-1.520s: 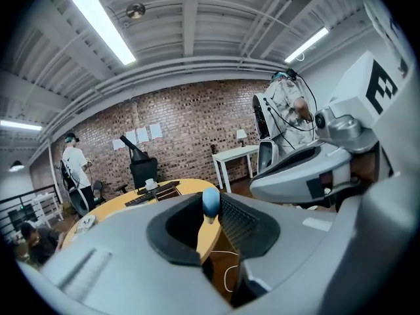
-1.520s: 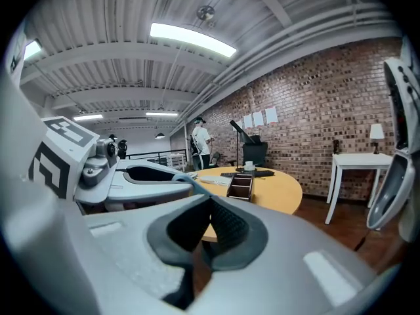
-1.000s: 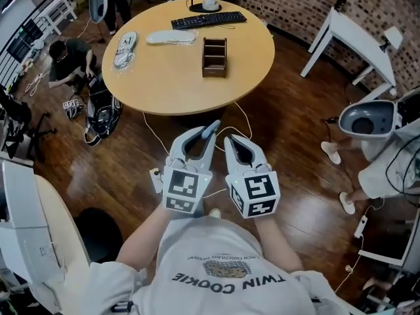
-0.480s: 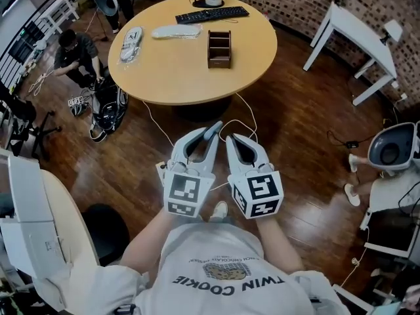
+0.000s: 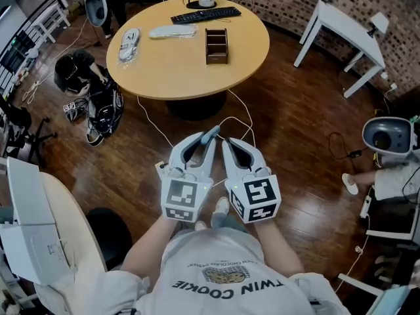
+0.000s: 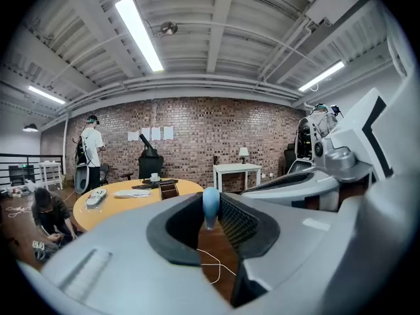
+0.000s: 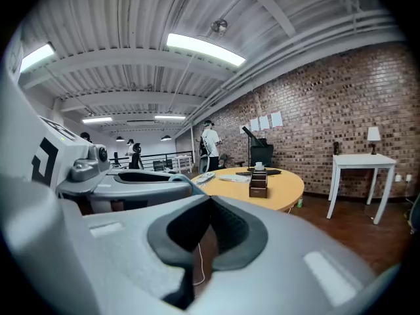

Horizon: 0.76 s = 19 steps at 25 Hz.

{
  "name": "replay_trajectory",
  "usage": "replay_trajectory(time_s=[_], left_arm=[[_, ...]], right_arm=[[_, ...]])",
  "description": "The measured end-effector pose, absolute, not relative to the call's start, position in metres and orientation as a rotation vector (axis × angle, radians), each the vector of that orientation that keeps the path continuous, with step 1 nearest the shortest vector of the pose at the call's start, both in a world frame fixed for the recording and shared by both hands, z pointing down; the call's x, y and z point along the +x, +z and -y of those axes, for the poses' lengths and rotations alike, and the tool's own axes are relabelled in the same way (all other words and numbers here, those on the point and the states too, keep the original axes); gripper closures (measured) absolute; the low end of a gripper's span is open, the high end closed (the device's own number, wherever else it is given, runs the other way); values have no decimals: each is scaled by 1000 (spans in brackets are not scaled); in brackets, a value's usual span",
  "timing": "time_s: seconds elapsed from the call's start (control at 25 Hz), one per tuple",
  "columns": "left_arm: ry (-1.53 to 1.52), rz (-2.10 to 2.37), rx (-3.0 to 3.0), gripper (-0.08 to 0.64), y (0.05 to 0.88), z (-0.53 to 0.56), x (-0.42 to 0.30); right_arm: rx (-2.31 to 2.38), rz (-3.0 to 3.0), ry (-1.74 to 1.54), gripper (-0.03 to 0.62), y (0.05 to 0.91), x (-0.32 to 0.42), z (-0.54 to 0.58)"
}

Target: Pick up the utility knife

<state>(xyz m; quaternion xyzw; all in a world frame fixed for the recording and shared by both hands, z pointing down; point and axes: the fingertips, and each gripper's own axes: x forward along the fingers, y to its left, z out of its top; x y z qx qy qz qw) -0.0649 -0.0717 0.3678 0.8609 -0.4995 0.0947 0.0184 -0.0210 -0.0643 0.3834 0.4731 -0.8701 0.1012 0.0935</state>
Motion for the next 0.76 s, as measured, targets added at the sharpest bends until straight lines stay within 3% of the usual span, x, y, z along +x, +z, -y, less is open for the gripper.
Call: replay_trajectory(time_s=[0.76], left_arm=[[275, 1510, 2706, 488, 365, -28, -102]], right_arm=[[1462, 2570, 307, 592, 379, -61, -34]])
